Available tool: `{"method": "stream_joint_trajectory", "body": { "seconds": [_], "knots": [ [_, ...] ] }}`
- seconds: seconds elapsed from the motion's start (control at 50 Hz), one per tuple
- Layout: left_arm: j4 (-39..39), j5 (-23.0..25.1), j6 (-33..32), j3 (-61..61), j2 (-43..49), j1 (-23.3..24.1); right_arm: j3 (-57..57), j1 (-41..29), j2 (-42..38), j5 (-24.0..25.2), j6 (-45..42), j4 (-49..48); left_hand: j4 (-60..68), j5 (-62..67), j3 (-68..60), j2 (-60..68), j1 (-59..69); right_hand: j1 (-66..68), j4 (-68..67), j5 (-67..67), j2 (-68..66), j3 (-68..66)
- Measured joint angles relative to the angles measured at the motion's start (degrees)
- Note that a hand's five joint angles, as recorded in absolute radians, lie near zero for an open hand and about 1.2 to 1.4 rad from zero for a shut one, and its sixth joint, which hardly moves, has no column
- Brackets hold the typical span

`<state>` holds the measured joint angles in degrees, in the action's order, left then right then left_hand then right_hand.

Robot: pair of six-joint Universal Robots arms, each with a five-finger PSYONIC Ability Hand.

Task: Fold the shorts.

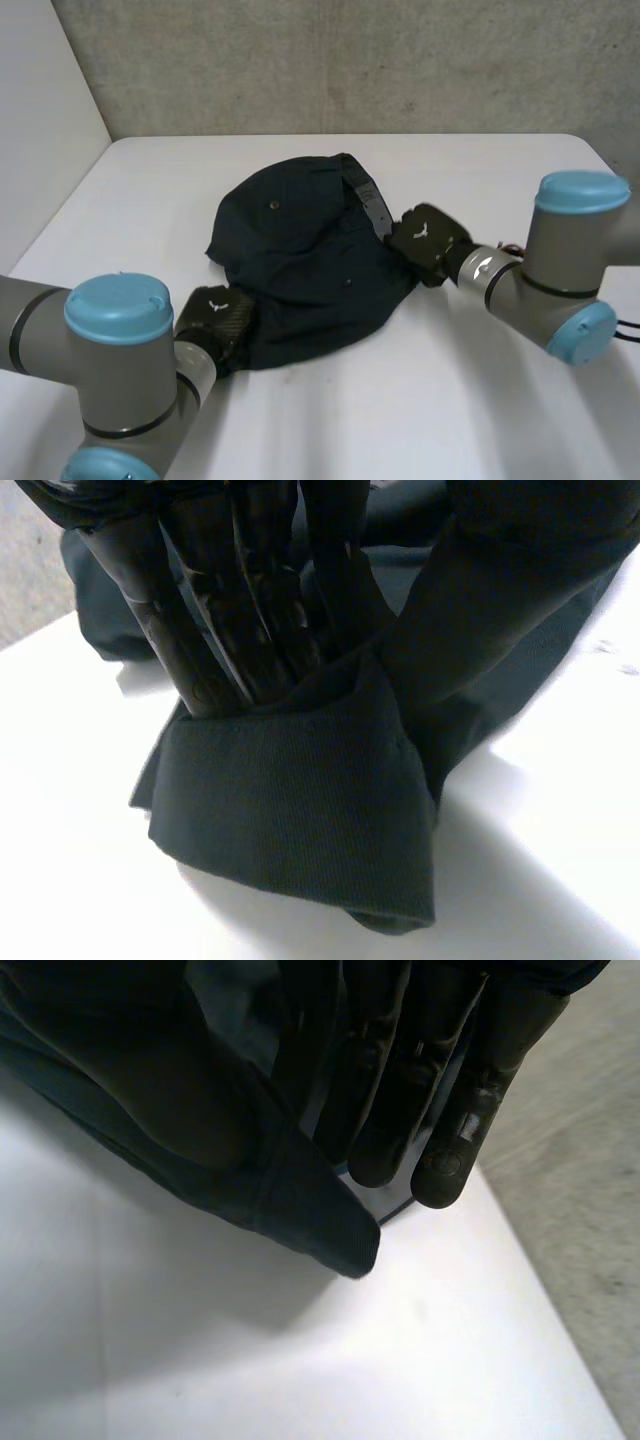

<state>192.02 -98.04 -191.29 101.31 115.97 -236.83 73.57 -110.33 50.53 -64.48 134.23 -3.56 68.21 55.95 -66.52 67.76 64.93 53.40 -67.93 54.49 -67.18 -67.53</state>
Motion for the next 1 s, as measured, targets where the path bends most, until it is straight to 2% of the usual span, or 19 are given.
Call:
{"method": "stream_joint_trajectory", "body": {
  "seconds": [0.1,0.22,0.38,0.5,0.62,0.72,0.8,0.9,0.92,0.94,1.0],
  "knots": [
    [-0.02,0.21,-5.19,-1.87,-5.23,-0.92,1.25,0.09,7.08,-1.25,6.53,2.4,0.54,0.0,-0.85,0.56,0.0,0.78,-0.03,0.0,0.0,0.0],
    [-0.54,0.74,-10.84,-5.28,-18.76,-2.78,0.95,0.15,15.69,-3.32,13.0,5.96,0.55,0.0,-1.37,0.66,0.0,0.84,-0.1,0.0,0.0,0.0],
    [-3.95,1.89,-12.32,-14.43,-34.52,-5.5,-2.22,0.05,30.94,-8.64,19.56,7.54,0.73,0.0,-1.41,0.76,0.0,0.84,-0.14,0.15,0.0,0.0],
    [-8.55,3.15,-11.86,-21.61,-37.39,-6.6,-5.03,0.13,38.37,-10.89,23.2,8.62,0.74,0.0,-1.41,0.8,0.0,0.84,-0.14,0.8,0.0,0.0],
    [-9.94,3.53,-11.65,-23.92,-35.87,-7.57,-5.98,0.13,39.11,-11.15,24.26,9.71,0.74,0.0,-1.41,0.84,0.0,0.84,-0.15,0.8,0.0,0.0],
    [-10.04,3.73,-11.67,-26.28,-27.06,-8.98,-8.49,-0.57,31.83,-11.81,24.4,10.74,0.75,0.0,-1.41,0.85,0.0,0.84,-0.17,0.8,0.0,0.0],
    [-9.78,3.65,-11.96,-30.75,-16.39,-9.2,-12.63,-2.03,23.04,-13.44,23.75,10.68,0.75,0.0,-1.41,0.85,0.0,0.84,-0.17,0.8,0.0,0.0],
    [-9.4,3.38,-12.41,-41.96,0.58,-9.39,-20.29,-3.88,9.74,-16.4,22.16,8.5,0.75,0.0,-1.41,0.91,0.0,1.35,-0.17,0.81,0.0,0.0],
    [-9.4,3.38,-12.41,-41.96,0.58,-9.39,-20.29,-3.88,9.74,-16.4,22.16,8.5,0.75,0.0,-1.41,0.91,0.0,1.35,-0.17,0.81,0.0,0.0],
    [-9.31,3.24,-12.65,-46.16,5.3,-9.53,-21.8,-4.15,7.4,-16.93,21.92,7.48,0.76,0.0,-1.42,0.92,0.0,1.35,-0.18,0.81,0.0,0.0],
    [-9.1,2.94,-13.75,-57.53,15.85,-9.9,-26.76,-5.1,-0.98,-18.86,21.18,0.22,0.76,0.0,-1.49,0.93,0.0,1.35,-0.18,0.81,-0.11,0.0]
  ]
}}
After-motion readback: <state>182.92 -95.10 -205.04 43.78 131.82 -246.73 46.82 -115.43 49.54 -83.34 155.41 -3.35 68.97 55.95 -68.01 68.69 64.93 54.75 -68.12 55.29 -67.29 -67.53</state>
